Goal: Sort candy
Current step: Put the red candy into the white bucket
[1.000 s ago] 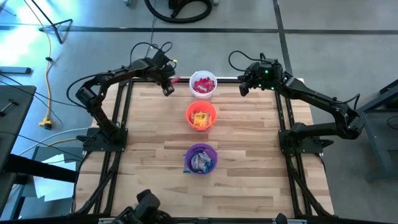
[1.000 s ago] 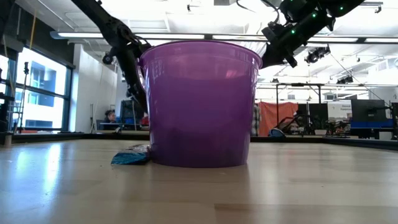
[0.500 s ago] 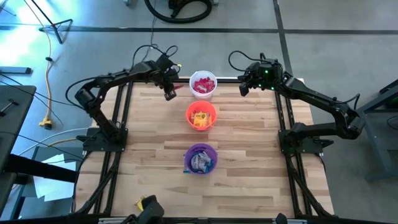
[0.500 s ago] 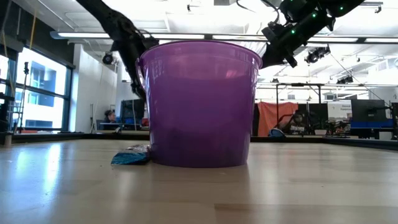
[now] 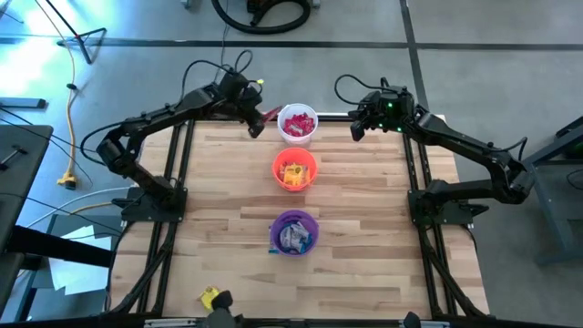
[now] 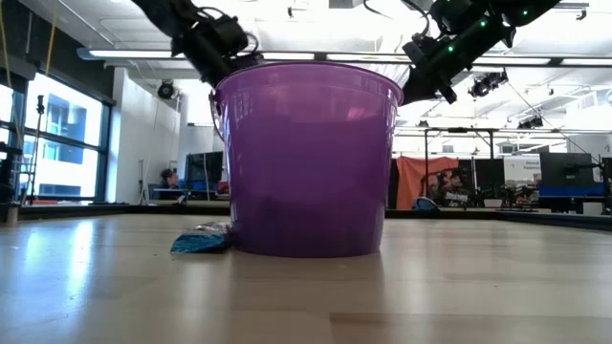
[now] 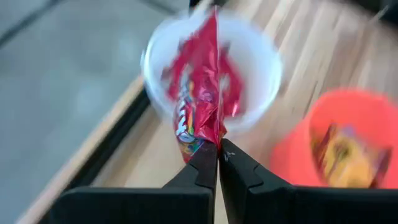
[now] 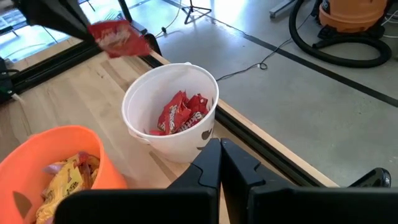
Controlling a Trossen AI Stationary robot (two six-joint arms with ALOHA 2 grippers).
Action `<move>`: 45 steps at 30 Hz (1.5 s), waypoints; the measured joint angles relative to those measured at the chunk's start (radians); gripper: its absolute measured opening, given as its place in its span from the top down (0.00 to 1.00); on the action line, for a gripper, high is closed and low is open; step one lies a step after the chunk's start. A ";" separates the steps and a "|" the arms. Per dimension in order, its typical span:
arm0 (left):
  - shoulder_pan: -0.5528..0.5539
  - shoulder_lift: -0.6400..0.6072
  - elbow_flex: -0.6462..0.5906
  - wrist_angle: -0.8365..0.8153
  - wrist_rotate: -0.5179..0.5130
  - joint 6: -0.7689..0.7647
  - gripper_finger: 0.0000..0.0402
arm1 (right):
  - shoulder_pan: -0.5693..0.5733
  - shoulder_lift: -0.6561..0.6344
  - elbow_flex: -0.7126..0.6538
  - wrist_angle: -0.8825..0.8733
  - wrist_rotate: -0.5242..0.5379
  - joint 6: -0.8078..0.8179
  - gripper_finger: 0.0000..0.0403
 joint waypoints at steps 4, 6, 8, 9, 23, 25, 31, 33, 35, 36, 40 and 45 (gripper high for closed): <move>-0.028 0.047 0.070 0.060 0.005 -0.030 1.00 | 0.000 0.000 0.000 0.000 -0.002 0.000 1.00; -0.038 0.082 0.116 0.068 0.006 -0.030 1.00 | 0.000 0.000 0.000 0.000 -0.007 0.000 1.00; -0.038 0.122 0.155 0.067 0.018 -0.030 1.00 | 0.000 0.000 0.000 0.000 -0.007 0.000 1.00; -0.037 0.142 0.171 0.066 0.019 -0.030 1.00 | 0.000 0.000 0.000 0.000 -0.007 0.000 1.00; -0.043 0.337 0.246 0.028 0.076 -0.030 1.00 | 0.000 0.000 0.000 0.000 -0.008 0.000 1.00; -0.044 0.351 0.246 0.028 0.079 -0.030 1.00 | 0.000 0.000 0.000 0.000 -0.008 0.000 1.00; -0.047 0.374 0.246 0.022 0.080 -0.029 1.00 | 0.000 0.000 0.000 0.000 -0.008 0.000 1.00; -0.047 0.380 0.246 0.023 0.080 -0.030 1.00 | 0.000 0.000 0.000 0.000 -0.008 0.000 1.00; -0.047 0.382 0.246 0.015 0.079 -0.030 1.00 | 0.000 0.000 0.000 0.000 -0.008 0.000 1.00; -0.047 0.382 0.246 0.015 0.079 -0.030 1.00 | 0.000 0.000 0.000 0.000 -0.008 0.000 1.00; -0.047 0.381 0.246 0.015 0.075 -0.031 1.00 | 0.000 0.000 0.000 0.000 -0.008 0.000 1.00; -0.047 0.381 0.246 0.018 0.067 -0.030 0.99 | 0.001 0.000 0.000 0.000 -0.008 0.000 1.00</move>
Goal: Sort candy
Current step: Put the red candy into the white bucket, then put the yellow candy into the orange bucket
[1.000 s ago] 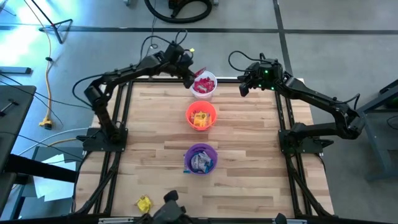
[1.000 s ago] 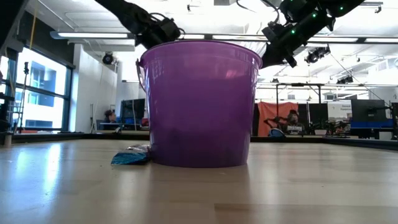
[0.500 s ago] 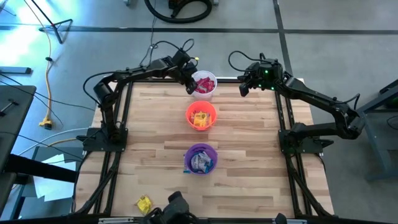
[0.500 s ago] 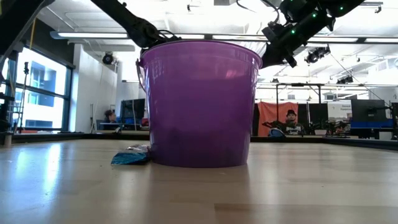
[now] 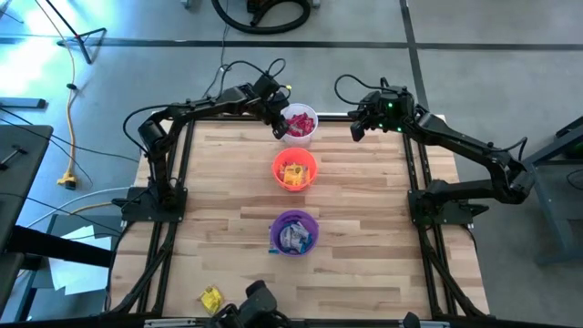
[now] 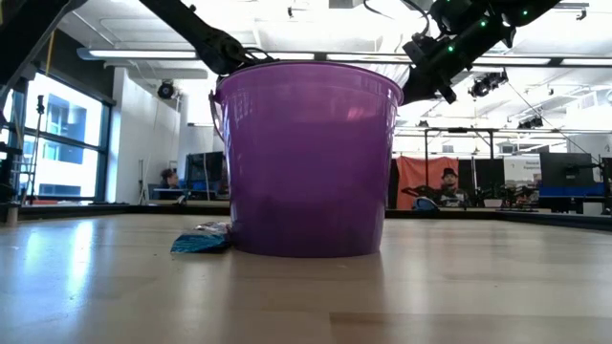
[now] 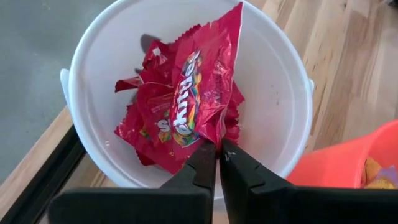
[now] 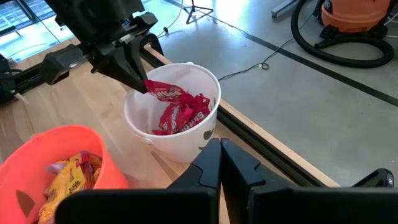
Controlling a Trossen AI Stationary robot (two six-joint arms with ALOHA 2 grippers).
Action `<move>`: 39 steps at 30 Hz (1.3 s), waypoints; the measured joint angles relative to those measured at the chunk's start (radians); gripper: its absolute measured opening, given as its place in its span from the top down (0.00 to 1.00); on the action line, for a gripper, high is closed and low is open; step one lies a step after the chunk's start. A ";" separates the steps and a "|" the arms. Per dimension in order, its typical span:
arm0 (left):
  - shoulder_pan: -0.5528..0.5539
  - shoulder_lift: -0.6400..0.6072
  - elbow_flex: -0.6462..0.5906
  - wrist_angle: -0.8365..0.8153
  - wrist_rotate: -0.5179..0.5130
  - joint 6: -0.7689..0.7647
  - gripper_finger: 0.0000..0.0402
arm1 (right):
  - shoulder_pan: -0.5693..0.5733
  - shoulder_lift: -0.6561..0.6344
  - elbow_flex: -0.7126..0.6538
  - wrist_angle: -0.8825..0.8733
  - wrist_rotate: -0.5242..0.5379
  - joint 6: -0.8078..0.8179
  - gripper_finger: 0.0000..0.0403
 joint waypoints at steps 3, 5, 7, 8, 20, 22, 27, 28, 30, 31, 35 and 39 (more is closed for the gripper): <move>0.000 0.000 0.000 0.001 0.000 0.000 0.95 | 0.000 0.000 0.000 0.000 0.000 0.000 1.00; 0.000 0.000 0.000 0.001 0.000 0.000 0.92 | 0.004 0.000 0.000 0.000 0.000 0.000 1.00; 0.000 0.000 0.000 0.001 0.000 0.000 0.89 | 0.008 0.000 0.000 0.000 0.000 0.000 1.00; 0.000 -0.001 0.000 0.001 0.000 0.000 0.87 | 0.009 0.000 0.000 0.000 0.000 0.000 1.00; -0.003 -0.089 0.000 0.009 -0.006 0.040 0.81 | 0.008 0.000 0.000 0.000 0.000 0.000 1.00; -0.003 -0.100 0.000 0.020 0.001 0.024 0.84 | 0.008 0.000 0.000 0.000 0.000 -0.002 1.00; -0.001 -0.102 0.000 0.044 0.020 0.001 0.97 | 0.008 0.000 0.000 0.000 0.000 -0.010 1.00; -0.002 -0.100 0.000 0.054 0.021 0.003 0.98 | 0.008 0.000 0.000 0.000 0.000 -0.010 1.00; -0.006 -0.094 0.000 0.062 0.024 0.001 0.99 | 0.008 0.000 0.000 0.000 0.000 -0.010 1.00; -0.006 -0.091 0.000 0.063 0.024 0.001 0.99 | 0.008 0.000 0.000 0.000 0.000 -0.010 1.00; -0.003 -0.065 0.000 0.056 0.025 0.001 1.00 | 0.008 0.000 0.000 0.000 0.000 -0.010 1.00; 0.000 -0.046 0.000 0.053 0.024 0.009 1.00 | 0.008 0.000 0.000 0.000 0.000 -0.009 1.00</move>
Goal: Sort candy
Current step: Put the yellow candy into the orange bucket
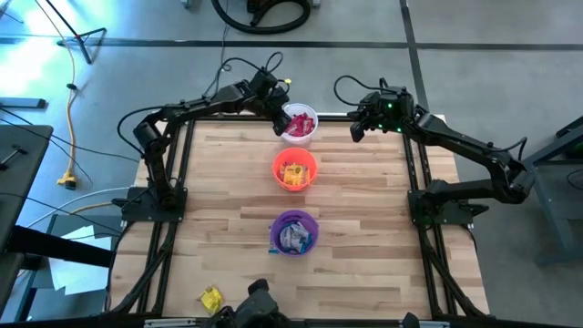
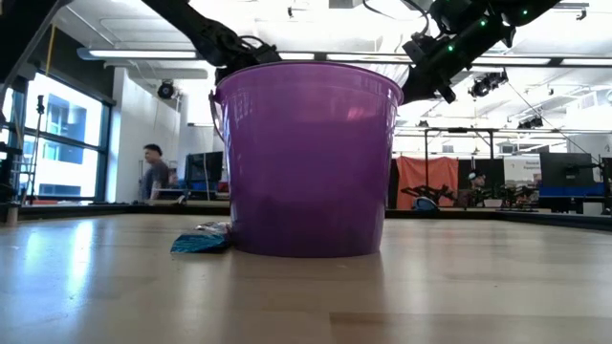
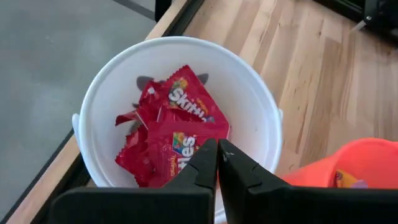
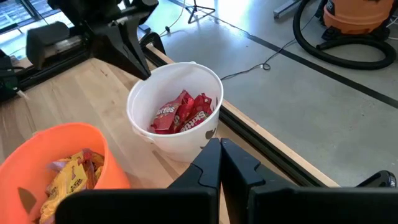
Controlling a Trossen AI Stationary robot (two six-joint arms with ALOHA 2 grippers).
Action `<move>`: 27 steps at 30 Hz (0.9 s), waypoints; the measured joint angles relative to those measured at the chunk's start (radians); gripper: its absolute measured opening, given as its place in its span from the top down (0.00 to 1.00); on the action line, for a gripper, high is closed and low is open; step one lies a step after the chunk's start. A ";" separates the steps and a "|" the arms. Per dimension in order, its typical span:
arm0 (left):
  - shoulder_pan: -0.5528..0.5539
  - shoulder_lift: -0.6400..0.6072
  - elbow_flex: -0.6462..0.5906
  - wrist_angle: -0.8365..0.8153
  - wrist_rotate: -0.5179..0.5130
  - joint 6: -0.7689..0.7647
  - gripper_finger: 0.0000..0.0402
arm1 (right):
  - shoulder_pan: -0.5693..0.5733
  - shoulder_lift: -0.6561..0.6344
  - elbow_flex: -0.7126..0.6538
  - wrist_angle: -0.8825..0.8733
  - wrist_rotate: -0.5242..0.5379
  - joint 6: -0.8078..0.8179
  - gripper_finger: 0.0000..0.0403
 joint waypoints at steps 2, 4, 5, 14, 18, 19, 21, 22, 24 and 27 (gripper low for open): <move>0.000 0.012 0.000 0.003 -0.001 0.007 1.00 | 0.000 0.000 0.000 0.000 0.000 0.001 1.00; 0.000 0.023 0.000 -0.001 -0.002 0.008 1.00 | 0.000 0.000 0.000 0.000 0.000 0.002 1.00; 0.000 0.028 0.000 0.000 -0.002 0.012 1.00 | 0.000 0.000 0.000 0.000 0.000 0.006 1.00; -0.016 -0.046 0.000 -0.004 -0.030 0.052 1.00 | 0.000 0.000 0.000 0.000 0.000 0.009 1.00; -0.024 -0.125 -0.033 0.000 -0.088 0.062 1.00 | 0.000 0.000 0.000 0.000 0.000 0.008 1.00; -0.027 -0.147 -0.047 0.001 -0.102 0.062 1.00 | 0.000 0.000 0.000 0.000 0.000 0.007 1.00; -0.027 -0.197 -0.087 0.003 -0.118 0.052 1.00 | 0.000 0.000 0.000 0.000 0.000 0.000 1.00; -0.027 -0.226 -0.117 0.004 -0.124 0.046 1.00 | 0.000 0.000 0.000 0.000 0.000 -0.006 1.00; -0.030 -0.285 -0.190 0.031 -0.135 0.024 1.00 | 0.000 0.000 0.000 0.000 0.000 -0.018 1.00; -0.041 -0.386 -0.322 0.090 -0.141 -0.029 1.00 | 0.000 0.000 0.000 0.000 0.000 -0.034 1.00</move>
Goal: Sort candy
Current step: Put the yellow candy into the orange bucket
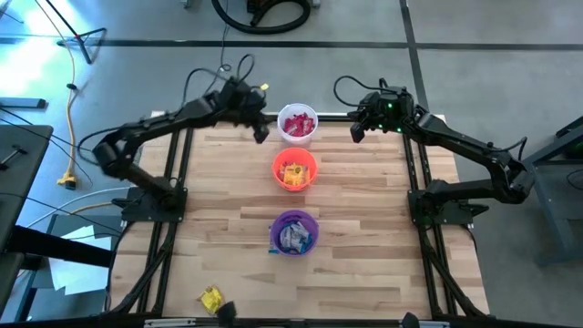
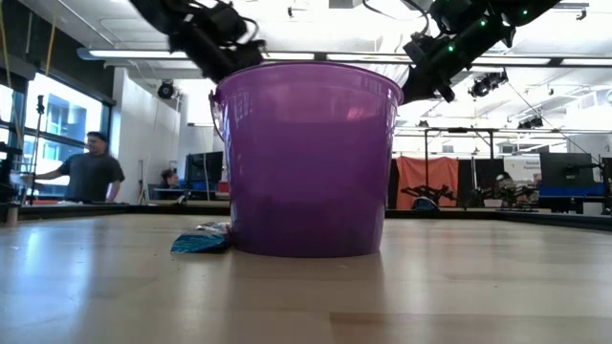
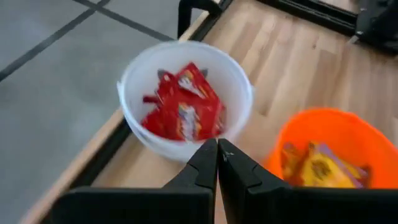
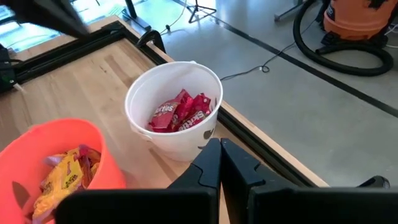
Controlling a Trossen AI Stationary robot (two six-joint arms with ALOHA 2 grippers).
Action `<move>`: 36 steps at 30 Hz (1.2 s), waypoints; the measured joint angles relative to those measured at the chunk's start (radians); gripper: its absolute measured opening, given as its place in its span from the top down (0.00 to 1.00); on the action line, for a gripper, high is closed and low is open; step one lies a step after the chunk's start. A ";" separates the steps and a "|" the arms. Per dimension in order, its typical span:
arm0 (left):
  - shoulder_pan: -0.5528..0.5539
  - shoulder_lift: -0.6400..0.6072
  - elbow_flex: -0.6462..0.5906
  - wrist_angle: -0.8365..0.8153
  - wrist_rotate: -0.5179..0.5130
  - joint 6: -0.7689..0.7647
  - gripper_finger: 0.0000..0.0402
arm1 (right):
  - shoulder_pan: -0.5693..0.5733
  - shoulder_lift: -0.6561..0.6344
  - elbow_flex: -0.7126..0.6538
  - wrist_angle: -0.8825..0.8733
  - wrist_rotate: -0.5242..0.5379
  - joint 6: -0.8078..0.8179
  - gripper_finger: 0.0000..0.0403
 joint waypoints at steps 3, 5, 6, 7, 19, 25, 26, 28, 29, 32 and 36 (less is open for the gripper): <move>-0.027 -0.107 -0.120 0.014 -0.026 -0.053 1.00 | 0.000 0.000 0.000 0.000 0.000 -0.012 1.00; -0.054 -0.175 -0.172 -0.022 -0.063 -0.078 1.00 | 0.000 0.000 0.000 0.001 0.000 -0.028 1.00; -0.069 -0.210 -0.190 -0.062 -0.076 -0.087 1.00 | 0.000 0.000 0.000 0.001 -0.001 -0.034 1.00; -0.086 -0.240 -0.203 -0.103 -0.084 -0.099 1.00 | 0.000 0.000 0.000 0.004 -0.004 -0.036 1.00; -0.397 -0.432 -0.219 -0.551 -0.181 -0.408 1.00 | 0.000 0.000 0.000 0.048 -0.072 -0.089 1.00; -0.598 -0.433 -0.219 -0.652 -0.208 -0.602 1.00 | 0.000 0.000 0.000 0.050 -0.124 -0.112 1.00; -0.633 -0.433 -0.219 -0.658 -0.209 -0.639 1.00 | 0.000 0.000 0.000 0.049 -0.131 -0.117 1.00; -0.704 -0.433 -0.219 -0.675 -0.213 -0.724 1.00 | 0.000 0.000 0.000 0.049 -0.151 -0.125 1.00; -0.739 -0.433 -0.219 -0.683 -0.216 -0.769 1.00 | 0.000 0.000 0.000 0.049 -0.159 -0.127 1.00; -0.850 -0.431 -0.219 -0.701 -0.228 -0.906 1.00 | 0.000 0.000 0.000 0.049 -0.194 -0.142 1.00; -1.003 -0.412 -0.219 -0.699 -0.234 -1.073 1.00 | 0.004 0.000 0.000 0.049 -0.218 -0.141 1.00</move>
